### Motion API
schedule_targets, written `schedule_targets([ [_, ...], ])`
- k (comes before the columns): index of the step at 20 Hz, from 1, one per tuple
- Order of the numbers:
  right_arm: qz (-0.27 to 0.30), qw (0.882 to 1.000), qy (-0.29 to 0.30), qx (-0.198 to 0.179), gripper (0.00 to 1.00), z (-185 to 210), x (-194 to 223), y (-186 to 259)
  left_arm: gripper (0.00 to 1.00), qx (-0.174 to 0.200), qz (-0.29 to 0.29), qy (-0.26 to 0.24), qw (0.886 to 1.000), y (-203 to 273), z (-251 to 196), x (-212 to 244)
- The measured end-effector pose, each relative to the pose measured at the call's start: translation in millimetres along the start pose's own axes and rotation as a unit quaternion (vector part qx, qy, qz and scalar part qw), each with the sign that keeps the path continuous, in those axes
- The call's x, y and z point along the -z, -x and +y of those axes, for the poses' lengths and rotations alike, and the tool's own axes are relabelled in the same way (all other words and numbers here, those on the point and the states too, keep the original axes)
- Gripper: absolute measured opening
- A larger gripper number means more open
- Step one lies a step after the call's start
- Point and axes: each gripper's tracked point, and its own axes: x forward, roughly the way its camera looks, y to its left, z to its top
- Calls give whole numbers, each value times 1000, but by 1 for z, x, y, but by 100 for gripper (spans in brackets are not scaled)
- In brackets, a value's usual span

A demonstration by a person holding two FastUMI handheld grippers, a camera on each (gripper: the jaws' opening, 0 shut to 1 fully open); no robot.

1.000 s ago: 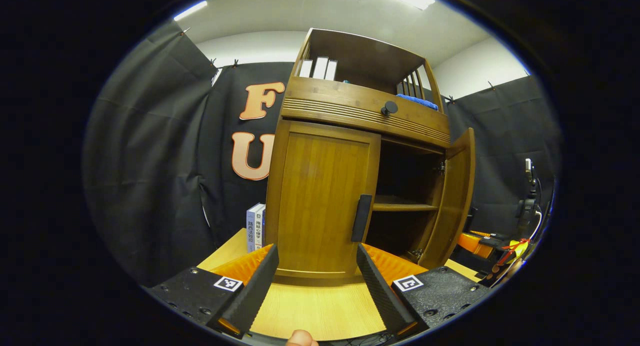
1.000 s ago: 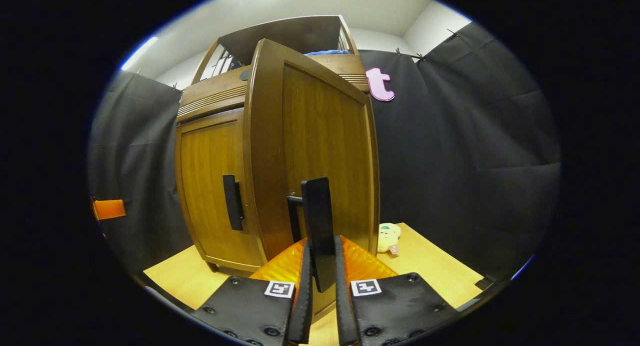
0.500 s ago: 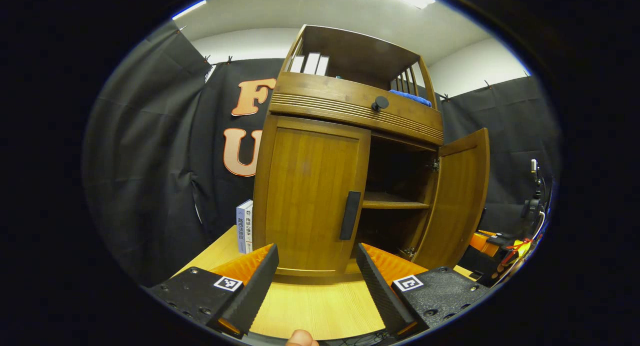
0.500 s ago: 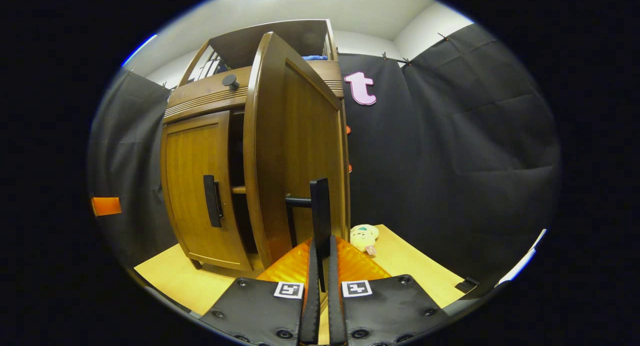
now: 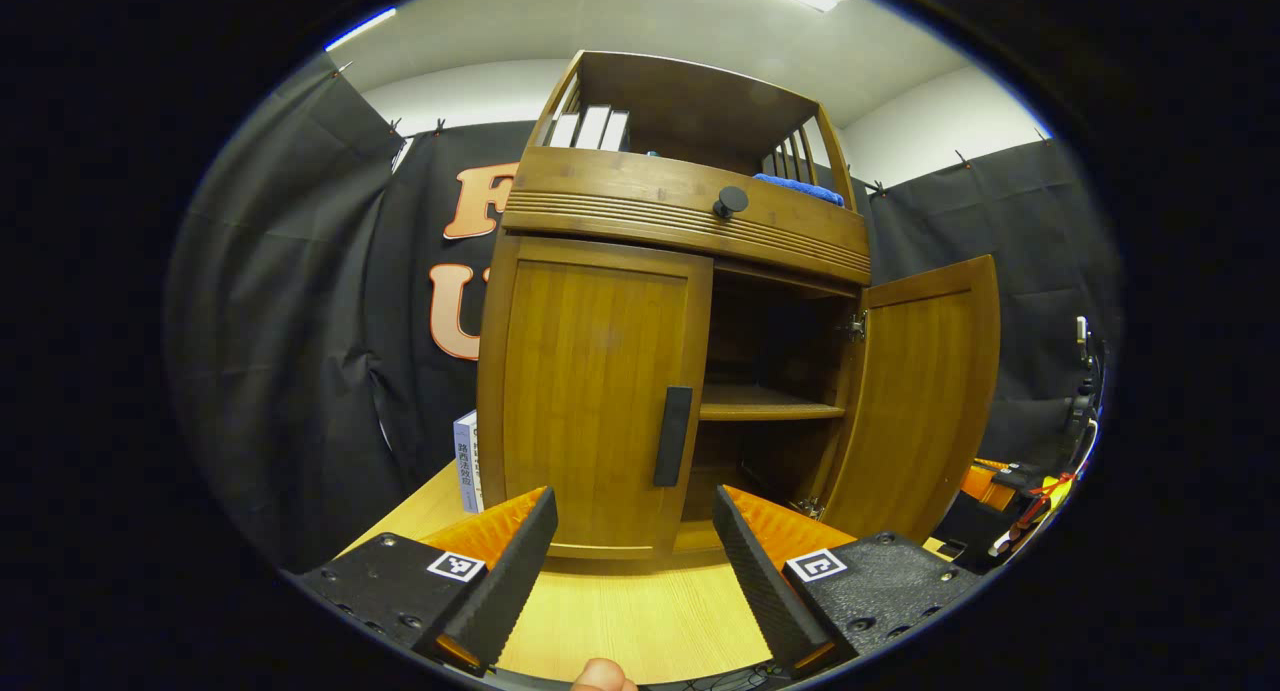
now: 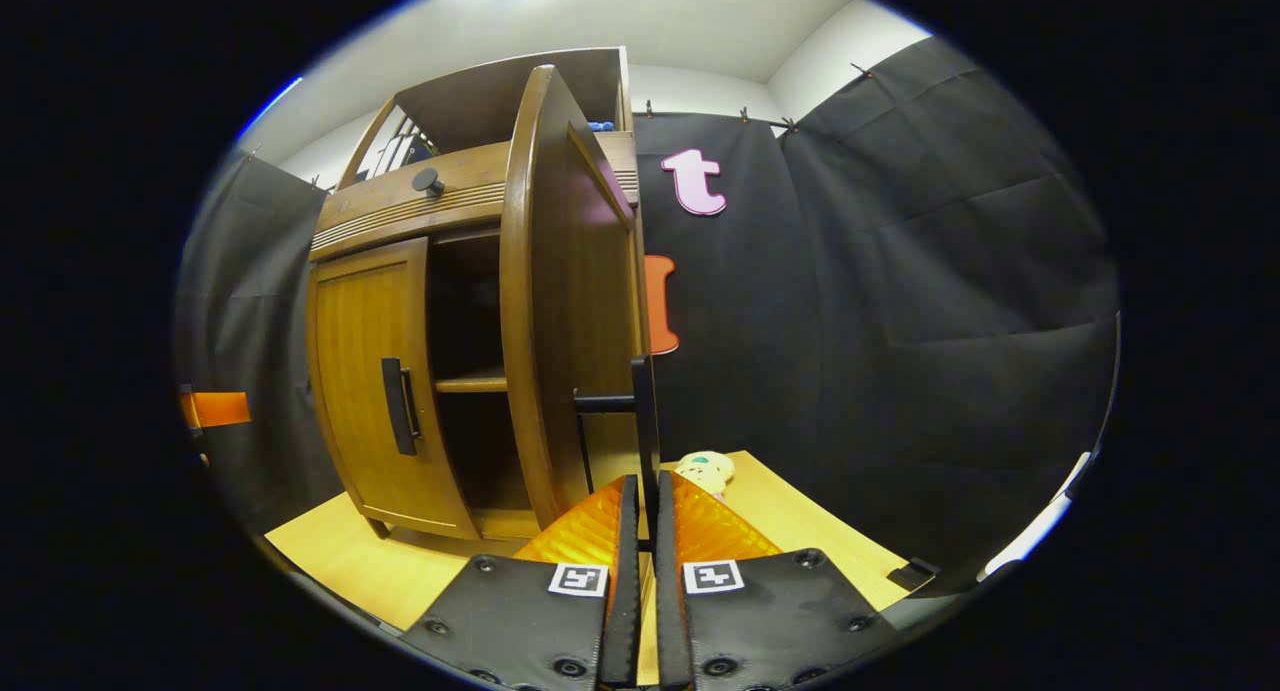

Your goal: Open the right door of the double-door shoe cabinet with the right hand, and open the left door with the left hand.

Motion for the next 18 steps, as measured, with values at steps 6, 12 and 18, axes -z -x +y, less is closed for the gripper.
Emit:
schedule_targets([
  [6,-6,1000,-16,6,5,-21,-1,4,94,12,7,-8,1000,-11,-24,7],
  [12,-9,1000,-25,15,8,-47,-2,6,98,14,11,-13,1000,-29,-38,11],
  [18,-13,999,-22,36,8,-75,-2,7,92,10,9,-11,1000,-52,-43,15],
])
